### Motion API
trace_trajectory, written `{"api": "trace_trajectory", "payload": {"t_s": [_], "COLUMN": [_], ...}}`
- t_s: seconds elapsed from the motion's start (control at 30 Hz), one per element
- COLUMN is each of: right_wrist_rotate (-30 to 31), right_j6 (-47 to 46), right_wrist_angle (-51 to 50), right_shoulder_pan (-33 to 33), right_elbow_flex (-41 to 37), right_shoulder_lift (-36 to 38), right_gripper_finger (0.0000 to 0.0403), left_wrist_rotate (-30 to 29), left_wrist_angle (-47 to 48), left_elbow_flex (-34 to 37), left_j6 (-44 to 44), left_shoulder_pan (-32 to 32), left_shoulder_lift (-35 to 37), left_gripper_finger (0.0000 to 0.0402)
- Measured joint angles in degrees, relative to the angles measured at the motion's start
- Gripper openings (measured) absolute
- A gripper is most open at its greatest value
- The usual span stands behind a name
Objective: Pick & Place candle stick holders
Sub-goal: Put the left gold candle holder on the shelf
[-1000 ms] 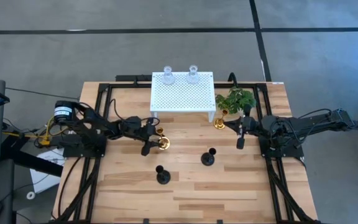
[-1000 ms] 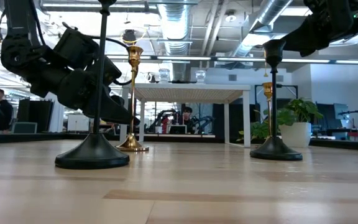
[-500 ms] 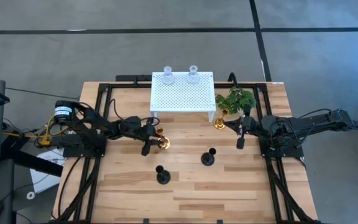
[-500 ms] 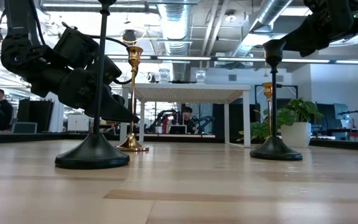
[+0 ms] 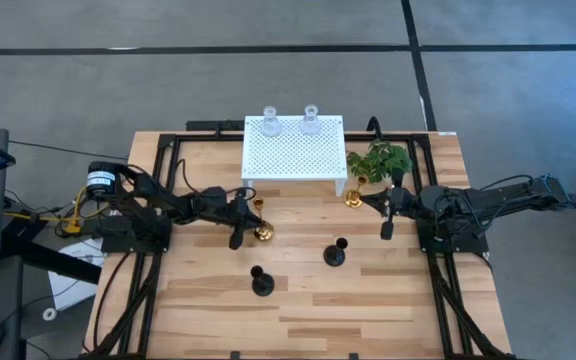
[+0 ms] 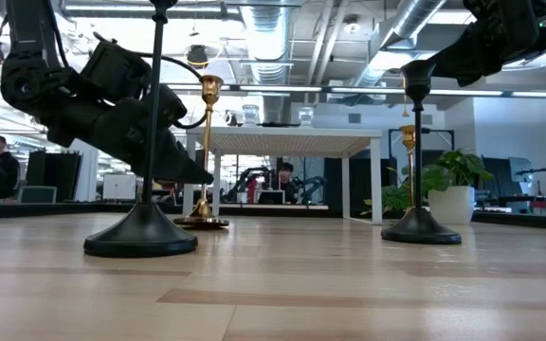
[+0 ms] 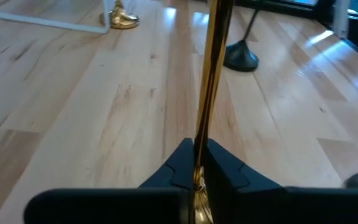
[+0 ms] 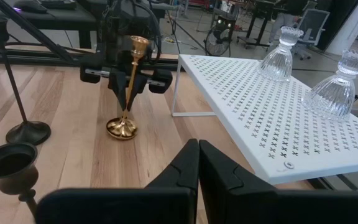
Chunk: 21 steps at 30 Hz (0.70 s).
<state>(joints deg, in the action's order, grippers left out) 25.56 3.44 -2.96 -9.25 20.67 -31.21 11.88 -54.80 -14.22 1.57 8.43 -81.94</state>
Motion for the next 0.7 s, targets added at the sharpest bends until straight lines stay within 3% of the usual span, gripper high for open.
{"api": "trace_trajectory", "payload": {"t_s": [0.33,0.5,0.7], "right_wrist_rotate": [0.0,0.0,0.0], "right_j6": [0.01,0.01,0.05], "right_wrist_angle": [0.0,0.0,0.0], "right_shoulder_pan": [0.0,0.0,0.01], "right_elbow_flex": [0.0,0.0,0.0], "right_shoulder_lift": [0.01,0.01,-0.01], "right_gripper_finger": [0.0,0.0,0.0], "left_wrist_rotate": [-4.37,-10.57,-14.26], "left_wrist_angle": [8.69,18.12,21.75], "left_elbow_flex": [0.09,0.09,0.09], "left_j6": [6.19,7.24,10.16], "left_shoulder_pan": [-1.25,-4.92,-7.24], "left_shoulder_lift": [7.1,14.74,24.72], "left_gripper_finger": [0.0014,0.0014,0.0014]}}
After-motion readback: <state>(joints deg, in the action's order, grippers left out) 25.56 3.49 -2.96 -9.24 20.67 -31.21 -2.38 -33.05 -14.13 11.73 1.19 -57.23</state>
